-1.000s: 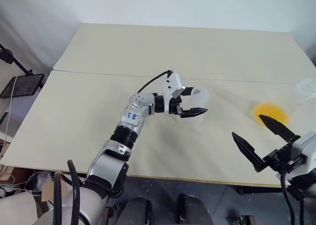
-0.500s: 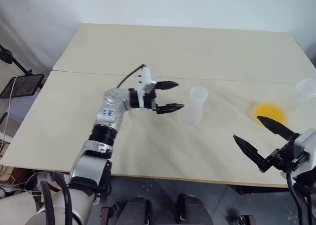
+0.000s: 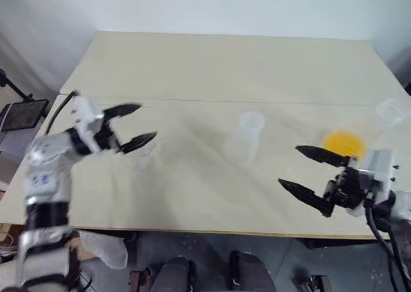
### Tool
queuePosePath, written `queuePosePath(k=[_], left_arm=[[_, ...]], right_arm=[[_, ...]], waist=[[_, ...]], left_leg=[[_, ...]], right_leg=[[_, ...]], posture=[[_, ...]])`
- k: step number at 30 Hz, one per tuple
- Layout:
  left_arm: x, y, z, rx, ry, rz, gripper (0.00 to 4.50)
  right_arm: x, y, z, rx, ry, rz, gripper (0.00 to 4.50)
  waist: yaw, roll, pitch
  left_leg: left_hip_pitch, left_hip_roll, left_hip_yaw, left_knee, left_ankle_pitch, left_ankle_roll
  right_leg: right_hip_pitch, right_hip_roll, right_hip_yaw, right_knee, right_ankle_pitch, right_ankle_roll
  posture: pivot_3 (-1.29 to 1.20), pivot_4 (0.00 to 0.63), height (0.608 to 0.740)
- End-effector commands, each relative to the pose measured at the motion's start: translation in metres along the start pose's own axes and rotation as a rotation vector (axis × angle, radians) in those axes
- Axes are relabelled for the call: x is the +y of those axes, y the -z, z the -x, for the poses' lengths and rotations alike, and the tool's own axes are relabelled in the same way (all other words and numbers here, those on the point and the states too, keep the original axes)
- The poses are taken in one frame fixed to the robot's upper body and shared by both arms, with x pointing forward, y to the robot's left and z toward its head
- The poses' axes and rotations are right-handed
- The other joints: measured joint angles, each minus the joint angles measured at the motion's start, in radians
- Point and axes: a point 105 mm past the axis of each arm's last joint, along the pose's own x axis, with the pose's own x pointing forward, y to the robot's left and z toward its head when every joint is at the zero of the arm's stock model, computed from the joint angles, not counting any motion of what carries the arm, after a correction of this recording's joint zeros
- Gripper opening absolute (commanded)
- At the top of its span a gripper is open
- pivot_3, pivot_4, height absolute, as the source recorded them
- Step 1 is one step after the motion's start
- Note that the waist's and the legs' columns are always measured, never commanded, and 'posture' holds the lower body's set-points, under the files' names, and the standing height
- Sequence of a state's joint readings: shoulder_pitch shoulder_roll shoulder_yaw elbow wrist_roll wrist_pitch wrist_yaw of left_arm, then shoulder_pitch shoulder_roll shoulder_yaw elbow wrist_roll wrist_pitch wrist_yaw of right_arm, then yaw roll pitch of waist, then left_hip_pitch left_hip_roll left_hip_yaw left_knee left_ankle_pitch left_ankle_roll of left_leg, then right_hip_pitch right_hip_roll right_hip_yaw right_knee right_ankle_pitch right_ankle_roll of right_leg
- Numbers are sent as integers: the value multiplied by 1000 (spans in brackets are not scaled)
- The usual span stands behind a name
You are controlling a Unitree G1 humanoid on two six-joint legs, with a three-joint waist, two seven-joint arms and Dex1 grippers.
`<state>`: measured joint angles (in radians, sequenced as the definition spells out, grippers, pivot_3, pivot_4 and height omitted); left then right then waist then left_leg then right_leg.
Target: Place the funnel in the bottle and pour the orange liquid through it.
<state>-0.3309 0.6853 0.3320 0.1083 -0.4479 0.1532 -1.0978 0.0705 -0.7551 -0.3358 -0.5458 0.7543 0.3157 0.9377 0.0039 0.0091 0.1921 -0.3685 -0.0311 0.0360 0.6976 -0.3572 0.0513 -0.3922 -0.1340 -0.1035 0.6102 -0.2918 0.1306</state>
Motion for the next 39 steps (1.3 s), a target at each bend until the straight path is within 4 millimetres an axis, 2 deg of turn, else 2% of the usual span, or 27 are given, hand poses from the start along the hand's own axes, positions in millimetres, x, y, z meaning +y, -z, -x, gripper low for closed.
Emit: queuePosePath(k=[1,4,7,9,11,16,20,22,24,27,29,32,37,39], left_arm=[[-11,9,45,86,-105,22,4494],[-22,31,86,188,-204,73,4494],[-35,38,112,235,-274,114,4494],[-45,38,120,244,-296,136,4494],[-54,35,118,237,-300,141,4494],[-65,27,95,169,-320,169,4494],[-71,20,62,72,-339,228,4494],[-70,20,52,60,-354,240,4494],[-67,25,39,54,-388,262,4494],[-59,44,18,79,-416,298,4494],[-54,48,11,73,-427,310,4494],[-51,58,-17,54,-351,382,4494],[-40,65,-33,72,-324,351,4494],[-35,69,-38,83,-331,348,4072]], right_arm=[[6,-3,-10,5,-132,49,4500],[8,-3,-18,-2,-205,66,4500],[14,0,-23,3,-274,80,4500],[15,1,-26,-1,-297,84,4500],[12,1,-28,-8,-298,84,4500],[1,7,-25,-1,-269,86,4500],[-11,15,-15,35,-213,101,4500],[-12,16,-13,38,-201,104,4500],[-11,16,-13,41,-194,110,4500],[-8,16,-11,46,-174,115,4500],[-8,15,-11,45,-161,115,4500],[-5,15,-9,56,-143,120,4500],[-5,13,-6,61,-108,127,4500],[-5,13,-6,61,-94,126,4500]], waist=[[-5,0,0],[5,-1,0],[20,-1,0],[22,-1,0],[23,-1,0],[21,-1,0],[20,-1,0],[20,-1,0],[20,-1,0],[23,0,0],[22,0,0],[24,0,-1],[21,0,-1],[21,0,-1]], left_leg=[[0,0,0,0,0,0],[-1,2,-2,1,-1,-1],[-1,2,-2,1,-1,-2],[0,2,-2,1,-2,-1],[0,1,-2,1,-3,-1],[0,1,-2,1,-3,-2],[0,1,-1,0,-3,-1],[0,0,-1,0,-3,-1],[0,1,-1,0,-3,-1],[0,1,0,1,-3,-1],[0,0,0,1,-3,-1],[0,1,1,1,-3,-1],[0,0,1,1,-3,-1],[0,1,1,1,-3,-1]], right_leg=[[0,-2,1,0,0,0],[1,-2,-1,-2,-1,-1],[1,-5,-1,-4,-1,-2],[2,-7,-1,-6,-1,-2],[2,-8,-1,-7,-1,-2],[1,-9,-1,-8,-1,-3],[1,-9,-1,-5,-1,-3],[1,-8,-1,-3,-1,-2],[1,-7,-1,-3,-1,-3],[1,-6,-1,-2,-1,-3],[1,-2,-1,-1,-1,-2],[1,0,-1,-1,-1,-2],[0,1,-1,-1,-1,-2],[0,1,-1,-1,-1,-2]], posture=[[0,150,740],[0,150,740],[0,150,740],[0,150,740],[0,150,740],[0,150,740],[0,150,740],[0,150,740],[0,150,740],[0,150,740],[0,150,740],[0,150,740],[0,150,740],[0,150,740]])
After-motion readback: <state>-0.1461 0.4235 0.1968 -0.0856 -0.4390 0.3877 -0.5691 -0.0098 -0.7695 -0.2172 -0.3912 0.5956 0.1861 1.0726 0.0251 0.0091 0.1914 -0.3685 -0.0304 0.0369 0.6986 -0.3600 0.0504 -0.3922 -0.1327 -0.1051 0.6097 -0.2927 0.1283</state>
